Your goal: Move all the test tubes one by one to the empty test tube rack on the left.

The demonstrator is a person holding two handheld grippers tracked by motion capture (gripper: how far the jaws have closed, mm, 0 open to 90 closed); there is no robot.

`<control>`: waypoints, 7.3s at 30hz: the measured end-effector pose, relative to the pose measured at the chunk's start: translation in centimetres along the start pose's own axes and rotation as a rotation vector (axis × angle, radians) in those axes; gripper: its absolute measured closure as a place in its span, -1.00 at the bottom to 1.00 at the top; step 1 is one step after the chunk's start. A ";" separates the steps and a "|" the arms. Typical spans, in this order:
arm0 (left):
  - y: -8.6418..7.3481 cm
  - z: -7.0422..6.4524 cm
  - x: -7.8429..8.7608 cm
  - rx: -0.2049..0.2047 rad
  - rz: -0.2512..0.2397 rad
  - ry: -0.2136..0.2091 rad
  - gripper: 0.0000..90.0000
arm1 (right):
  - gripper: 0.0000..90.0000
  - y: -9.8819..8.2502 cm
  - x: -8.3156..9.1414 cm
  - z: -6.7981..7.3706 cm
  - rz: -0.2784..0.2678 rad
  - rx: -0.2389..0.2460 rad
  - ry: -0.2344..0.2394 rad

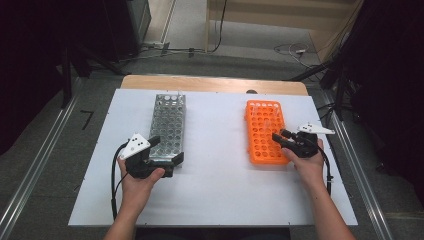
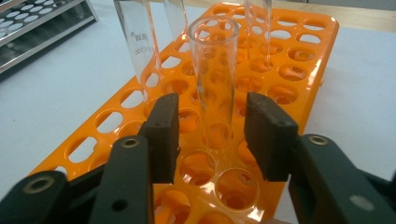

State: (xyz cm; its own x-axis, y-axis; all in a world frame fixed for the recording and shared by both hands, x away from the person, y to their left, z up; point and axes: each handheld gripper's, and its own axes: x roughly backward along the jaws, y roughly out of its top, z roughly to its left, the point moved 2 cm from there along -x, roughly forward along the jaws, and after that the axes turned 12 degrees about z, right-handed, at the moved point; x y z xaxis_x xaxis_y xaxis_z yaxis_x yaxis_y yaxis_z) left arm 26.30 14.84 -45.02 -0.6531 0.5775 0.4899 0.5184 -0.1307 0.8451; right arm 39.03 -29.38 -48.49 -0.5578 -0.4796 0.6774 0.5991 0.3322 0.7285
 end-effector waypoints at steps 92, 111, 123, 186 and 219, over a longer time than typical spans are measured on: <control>0.9 -8.0 -2.8 -0.183 0.065 -0.243 0.24 | 0.64 0.4 0.3 20.6 0.073 0.395 0.385; 0.7 -8.3 -3.2 -0.221 0.085 -0.248 0.70 | 0.64 0.3 0.3 21.8 0.095 0.409 0.422; 1.5 -7.1 -2.2 -0.188 0.055 -0.214 0.70 | 0.01 0.3 1.3 20.5 0.033 0.402 0.419; 14.0 9.4 -5.8 -0.015 -0.075 0.149 0.70 | -1.00 -6.4 8.3 5.0 -0.034 0.145 0.173; 12.2 10.6 -12.0 0.019 0.010 0.239 0.70 | -1.00 -6.5 8.6 4.5 -0.057 0.129 0.173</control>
State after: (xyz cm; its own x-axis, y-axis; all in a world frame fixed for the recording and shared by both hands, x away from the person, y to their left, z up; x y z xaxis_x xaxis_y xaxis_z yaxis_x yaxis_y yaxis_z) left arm 46.33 14.86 -42.86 -0.7587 0.3689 0.5370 0.5345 -0.1189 0.8368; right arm 27.71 -32.01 -46.95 -0.4755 -0.6291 0.6150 0.4849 0.3959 0.7798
